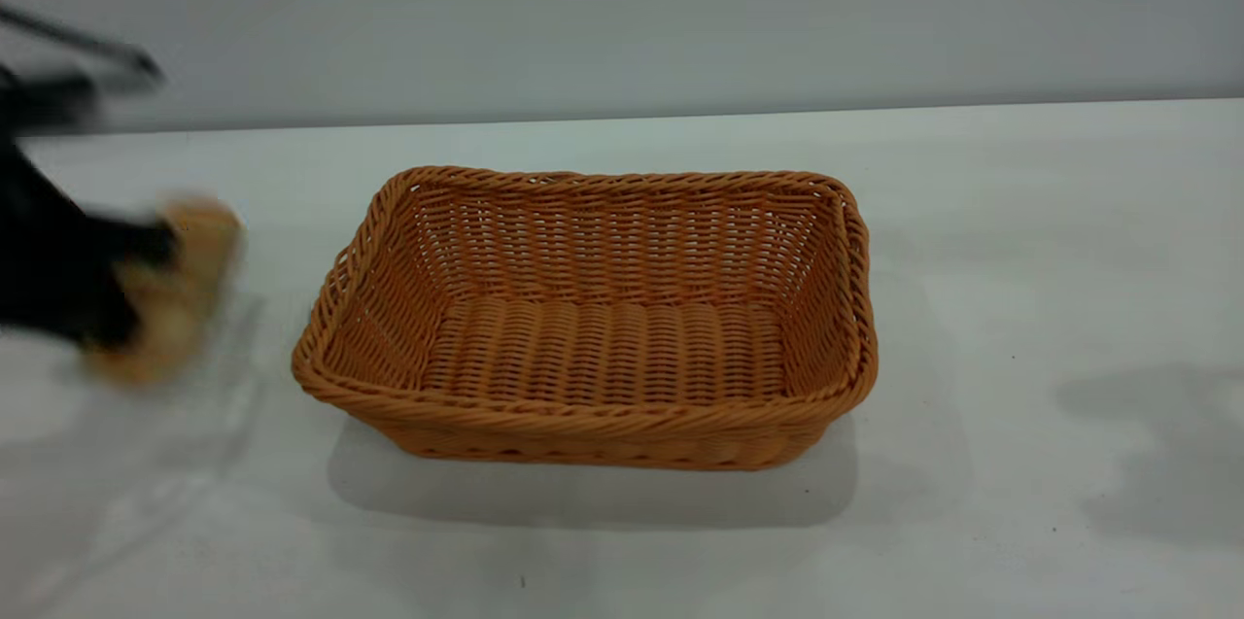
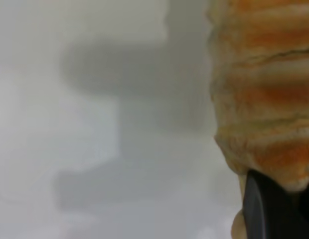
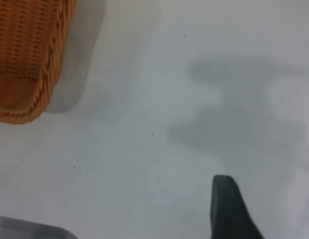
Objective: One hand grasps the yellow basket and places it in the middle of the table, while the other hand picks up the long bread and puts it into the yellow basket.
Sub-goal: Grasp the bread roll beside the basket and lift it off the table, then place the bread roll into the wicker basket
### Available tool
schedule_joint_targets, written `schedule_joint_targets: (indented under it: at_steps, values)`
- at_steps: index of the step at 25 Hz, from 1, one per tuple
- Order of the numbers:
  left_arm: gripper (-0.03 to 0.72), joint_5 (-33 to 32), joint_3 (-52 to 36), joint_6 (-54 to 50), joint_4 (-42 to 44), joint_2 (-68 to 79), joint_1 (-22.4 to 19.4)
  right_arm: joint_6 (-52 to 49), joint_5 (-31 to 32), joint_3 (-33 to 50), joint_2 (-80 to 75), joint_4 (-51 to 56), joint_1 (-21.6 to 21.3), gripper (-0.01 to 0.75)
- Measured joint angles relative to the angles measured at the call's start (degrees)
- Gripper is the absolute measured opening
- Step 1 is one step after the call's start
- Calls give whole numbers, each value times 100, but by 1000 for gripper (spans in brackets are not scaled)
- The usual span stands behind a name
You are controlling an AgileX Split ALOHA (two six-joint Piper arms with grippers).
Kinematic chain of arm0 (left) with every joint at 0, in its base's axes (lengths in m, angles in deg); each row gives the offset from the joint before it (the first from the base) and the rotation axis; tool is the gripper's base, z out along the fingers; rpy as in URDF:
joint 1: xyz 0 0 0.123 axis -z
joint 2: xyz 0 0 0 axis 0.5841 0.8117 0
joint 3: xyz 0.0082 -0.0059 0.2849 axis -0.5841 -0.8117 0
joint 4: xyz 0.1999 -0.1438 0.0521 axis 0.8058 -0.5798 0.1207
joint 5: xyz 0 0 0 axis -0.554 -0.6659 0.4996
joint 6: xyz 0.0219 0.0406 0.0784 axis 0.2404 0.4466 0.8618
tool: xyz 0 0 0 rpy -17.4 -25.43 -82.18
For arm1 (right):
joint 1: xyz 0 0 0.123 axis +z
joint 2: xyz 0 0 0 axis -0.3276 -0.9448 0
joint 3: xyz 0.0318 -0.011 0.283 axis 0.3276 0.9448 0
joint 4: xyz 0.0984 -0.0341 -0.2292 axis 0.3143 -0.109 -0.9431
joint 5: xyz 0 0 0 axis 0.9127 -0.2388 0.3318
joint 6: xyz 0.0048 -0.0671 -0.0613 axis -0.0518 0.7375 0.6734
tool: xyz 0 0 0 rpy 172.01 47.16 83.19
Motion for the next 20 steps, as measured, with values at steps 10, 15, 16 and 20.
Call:
schedule_joint_targets:
  at_steps: [10, 15, 16, 20]
  values:
    - [57, 107, -24, 574, 49, -1295, 1051, 0, -77, 0, 0, 17, 0, 436]
    - [56, 635, -48, 1017, 61, -951, 1999, 0, -103, 0, 0, 17, 0, 436]
    - [56, 835, -48, 1057, 61, -832, 2142, 0, -103, 0, 0, 17, 0, 436]
    - [56, 1796, -48, 1048, 56, -298, 2568, 0, -105, 0, 0, 17, 0, 436]
